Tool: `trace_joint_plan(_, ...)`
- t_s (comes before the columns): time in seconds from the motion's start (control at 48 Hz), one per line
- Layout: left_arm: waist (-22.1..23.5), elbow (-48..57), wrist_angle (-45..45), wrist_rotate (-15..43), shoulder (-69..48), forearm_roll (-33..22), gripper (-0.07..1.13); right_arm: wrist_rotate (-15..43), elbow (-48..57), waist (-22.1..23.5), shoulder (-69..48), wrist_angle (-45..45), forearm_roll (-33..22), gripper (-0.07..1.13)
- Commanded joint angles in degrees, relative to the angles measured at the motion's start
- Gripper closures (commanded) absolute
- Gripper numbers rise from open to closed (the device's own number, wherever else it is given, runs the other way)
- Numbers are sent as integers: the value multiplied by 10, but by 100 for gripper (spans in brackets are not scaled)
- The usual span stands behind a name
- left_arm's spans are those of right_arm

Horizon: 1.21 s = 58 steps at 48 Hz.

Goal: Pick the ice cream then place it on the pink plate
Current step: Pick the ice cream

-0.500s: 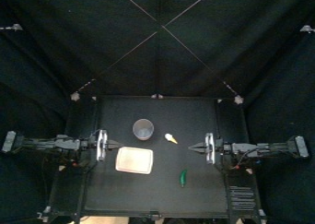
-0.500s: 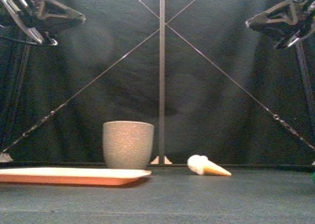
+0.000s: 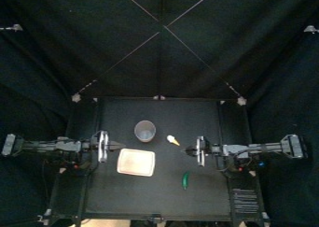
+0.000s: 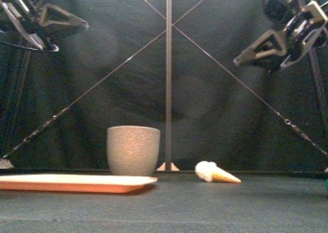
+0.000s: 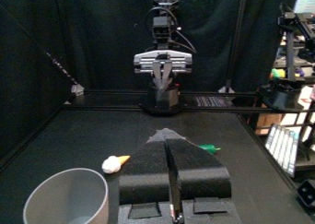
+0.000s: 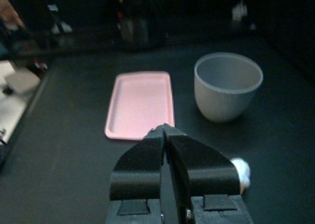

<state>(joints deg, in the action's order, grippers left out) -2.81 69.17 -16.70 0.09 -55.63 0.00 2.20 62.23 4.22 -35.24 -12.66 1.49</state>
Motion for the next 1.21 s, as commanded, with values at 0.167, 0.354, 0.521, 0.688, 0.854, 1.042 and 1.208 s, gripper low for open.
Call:
trace_joint_plan(0.167, -1, -8, -5, 0, 1, 2, 109, 2, -54, 75, 90, 80, 35, 23)
trace_joint_plan(0.354, -1, -8, -4, 0, 1, 2, 109, 1, -76, 117, 156, 80, 42, 1)
trace_joint_plan(0.521, -1, -8, -4, 0, 1, 2, 109, 0, -106, 138, 216, 85, 40, 2)
trace_joint_plan(0.688, 1, -8, -2, 0, 1, 2, 109, -1, -134, 153, 273, 106, 39, 2)
trace_joint_plan(0.854, 1, -8, -3, 0, 1, 2, 109, -4, -159, 155, 323, 134, 30, 2)
trace_joint_plan(1.042, 2, -7, -2, 0, 1, 2, 109, 1, -174, 163, 359, 149, 10, 2)
trace_joint_plan(1.208, 2, -6, -2, 0, 1, 2, 109, 0, -188, 162, 381, 151, 8, 4)
